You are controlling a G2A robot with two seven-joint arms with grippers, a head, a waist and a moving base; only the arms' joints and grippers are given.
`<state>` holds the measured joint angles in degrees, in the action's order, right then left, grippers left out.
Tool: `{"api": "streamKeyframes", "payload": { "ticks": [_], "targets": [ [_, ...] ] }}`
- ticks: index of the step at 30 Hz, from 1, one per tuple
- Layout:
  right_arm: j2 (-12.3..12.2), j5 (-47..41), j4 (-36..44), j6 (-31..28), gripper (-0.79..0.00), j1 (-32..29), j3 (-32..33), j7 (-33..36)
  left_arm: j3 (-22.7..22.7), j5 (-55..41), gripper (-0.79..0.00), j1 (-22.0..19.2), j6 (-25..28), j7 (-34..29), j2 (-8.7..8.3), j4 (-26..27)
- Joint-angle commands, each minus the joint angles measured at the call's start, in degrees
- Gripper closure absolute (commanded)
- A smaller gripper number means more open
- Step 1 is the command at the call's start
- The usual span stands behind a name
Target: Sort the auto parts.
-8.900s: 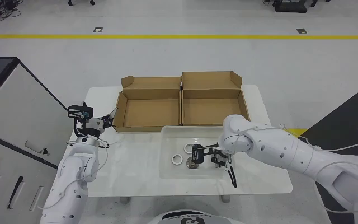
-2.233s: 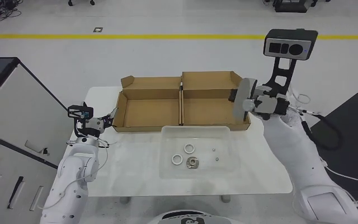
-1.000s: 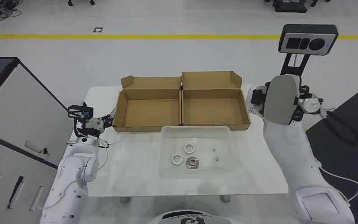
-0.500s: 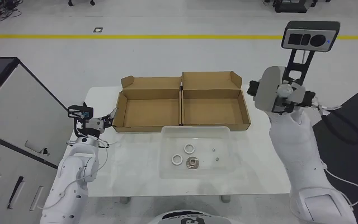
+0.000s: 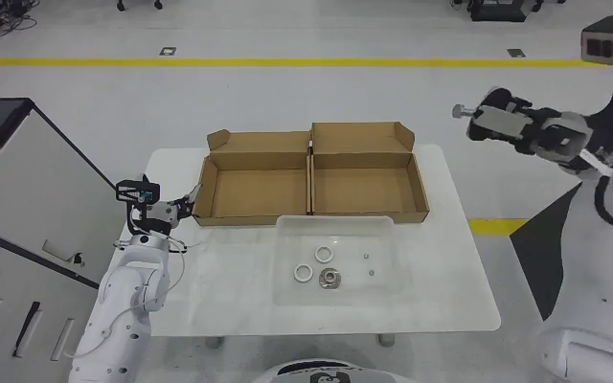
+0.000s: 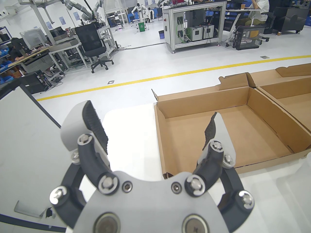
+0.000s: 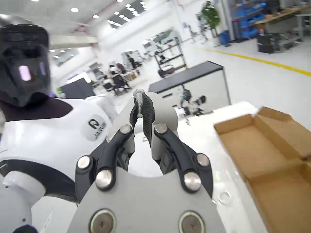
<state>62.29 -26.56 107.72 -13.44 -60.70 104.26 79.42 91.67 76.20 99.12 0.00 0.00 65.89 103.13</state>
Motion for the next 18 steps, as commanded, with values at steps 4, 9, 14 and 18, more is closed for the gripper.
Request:
{"api": "streamKeyframes", "payload": {
  "ticks": [4,9,14,18],
  "targets": [
    [-1.7,17.9,-1.8,-0.1,0.0,4.8,0.0,3.9,0.0,0.0,-0.785,0.0,0.0,0.0,0.0,0.0],
    [-2.8,30.6,-6.5,-3.5,0.0,12.5,-6.5,6.9,0.0,0.0,-0.785,0.0,0.0,0.0,0.0,0.0],
    [-3.2,41.6,-12.3,-6.0,0.0,19.4,-17.4,5.4,0.0,0.0,-0.785,0.0,0.0,0.0,0.0,0.0],
    [-2.9,46.2,-17.6,-7.8,0.0,23.2,-26.2,3.6,0.0,0.0,-0.785,0.0,0.0,0.0,0.0,0.0]
  ]
}}
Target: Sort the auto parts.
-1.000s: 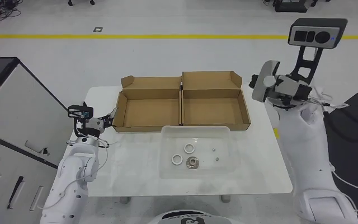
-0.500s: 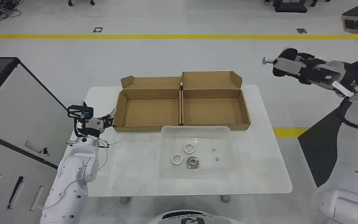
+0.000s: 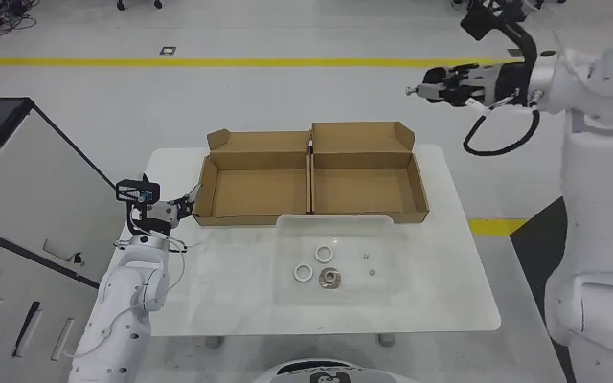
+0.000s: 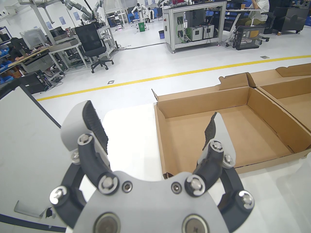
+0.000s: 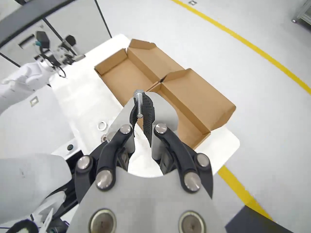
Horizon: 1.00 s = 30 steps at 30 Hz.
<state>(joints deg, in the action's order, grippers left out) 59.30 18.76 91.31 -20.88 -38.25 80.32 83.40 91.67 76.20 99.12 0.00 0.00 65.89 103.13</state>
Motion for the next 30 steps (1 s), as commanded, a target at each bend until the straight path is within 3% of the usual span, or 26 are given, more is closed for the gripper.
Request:
{"api": "streamKeyframes", "payload": {
  "ticks": [1,13,30],
  "targets": [
    [0.2,1.6,-2.4,-0.7,0.0,1.3,-4.3,-0.7,0.0,0.0,-0.785,0.0,0.0,0.0,0.0,0.0],
    [2.4,11.7,-13.2,-1.3,0.0,2.7,-22.4,-5.1,0.0,0.0,-0.785,0.0,0.0,0.0,0.0,0.0],
    [3.5,22.5,-21.9,0.1,0.0,-0.6,-31.5,-9.8,0.0,0.0,-0.785,0.0,0.0,0.0,0.0,0.0]
  ]
}}
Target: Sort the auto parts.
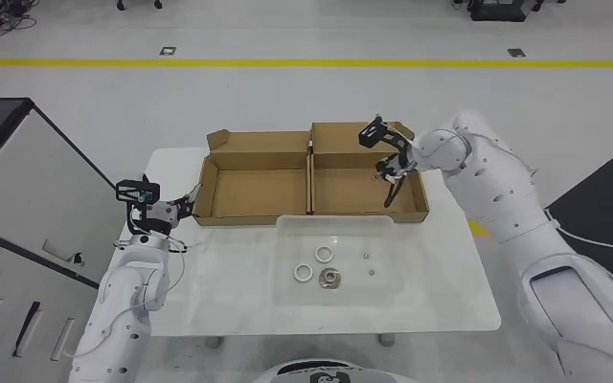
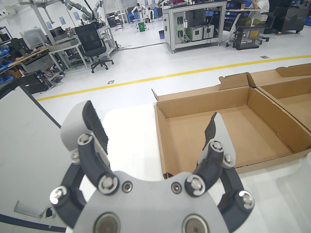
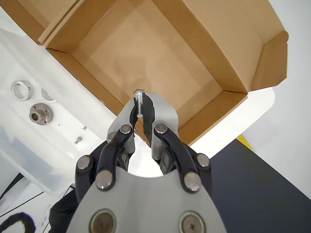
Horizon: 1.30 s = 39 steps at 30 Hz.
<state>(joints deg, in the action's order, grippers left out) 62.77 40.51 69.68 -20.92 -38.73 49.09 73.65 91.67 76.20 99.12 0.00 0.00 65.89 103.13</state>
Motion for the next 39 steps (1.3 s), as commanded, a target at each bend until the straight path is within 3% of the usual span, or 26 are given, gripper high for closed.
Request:
{"api": "streamKeyframes", "payload": {
  "ticks": [1,10,34,39],
  "targets": [
    [0.1,1.4,-0.8,0.4,0.0,-0.3,-0.6,-0.5,0.0,0.0,-0.785,0.0,0.0,0.0,0.0,0.0],
    [0.5,6.6,-4.3,2.9,0.0,-0.9,-2.9,-2.3,0.0,0.0,-0.785,0.0,0.0,0.0,0.0,0.0],
    [2.2,10.2,-12.2,5.5,0.0,-0.8,-5.8,-4.2,0.0,0.0,-0.785,0.0,0.0,0.0,0.0,0.0],
    [2.7,10.3,-14.1,5.4,-0.065,-0.1,-6.3,-4.3,0.0,0.0,-0.785,0.0,0.0,0.0,0.0,0.0]
  ]
}}
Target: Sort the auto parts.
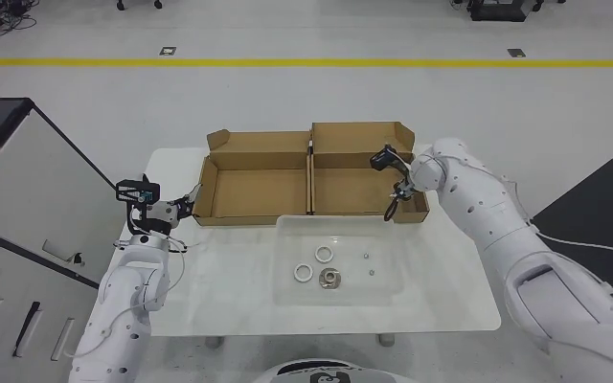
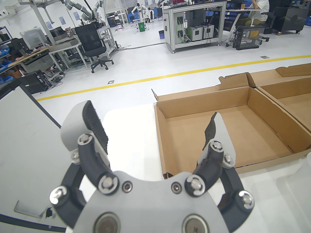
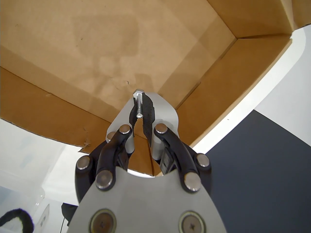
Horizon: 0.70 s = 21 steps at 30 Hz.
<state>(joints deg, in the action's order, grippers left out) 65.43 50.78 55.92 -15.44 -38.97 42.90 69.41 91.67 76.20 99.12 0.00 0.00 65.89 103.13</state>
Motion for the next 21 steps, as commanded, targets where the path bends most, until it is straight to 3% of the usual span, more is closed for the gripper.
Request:
{"api": "streamKeyframes", "payload": {
  "ticks": [1,8,11,12,15,16,17,18,19,21],
  "targets": [
    [0.2,-0.1,-0.6,-0.2,-0.074,0.3,-0.1,-0.2,0.0,0.0,-0.785,0.0,0.0,0.0,0.0,0.0],
    [0.8,-0.7,-2.4,-0.5,-0.123,1.0,-0.4,-0.8,0.0,0.0,-0.785,0.0,0.0,0.0,0.0,0.0],
    [0.9,-0.8,-2.3,-0.7,-0.215,1.4,0.0,-1.1,0.0,0.0,-0.785,0.0,0.0,0.0,0.0,0.0],
    [0.8,-1.1,-2.0,-0.7,-0.292,1.5,0.3,-1.2,0.0,0.0,-0.785,0.0,0.0,0.0,0.0,0.0],
    [0.5,-0.7,-0.1,-0.7,-0.382,1.7,1.4,-1.0,0.0,0.0,-0.785,0.0,0.0,0.0,0.0,0.0],
    [0.3,-0.5,0.7,-0.8,-0.468,1.7,1.8,-0.7,0.0,0.0,-0.785,0.0,0.0,0.0,0.0,0.0],
    [0.0,-0.5,1.6,-0.9,-0.643,1.8,2.5,-0.6,0.0,0.0,-0.785,0.0,0.0,0.0,0.0,0.0],
    [-0.2,-0.5,2.6,-1.0,-0.668,1.7,3.1,-0.3,0.0,0.0,-0.785,0.0,0.0,0.0,0.0,0.0],
    [-0.6,-0.1,4.0,-1.3,-0.785,1.6,3.8,0.1,0.0,0.0,-0.785,0.0,0.0,0.0,0.0,0.0],
    [-1.3,-0.3,7.0,-1.6,-0.785,1.0,5.5,1.0,0.0,0.0,-0.785,0.0,0.0,0.0,0.0,0.0]
  ]
}}
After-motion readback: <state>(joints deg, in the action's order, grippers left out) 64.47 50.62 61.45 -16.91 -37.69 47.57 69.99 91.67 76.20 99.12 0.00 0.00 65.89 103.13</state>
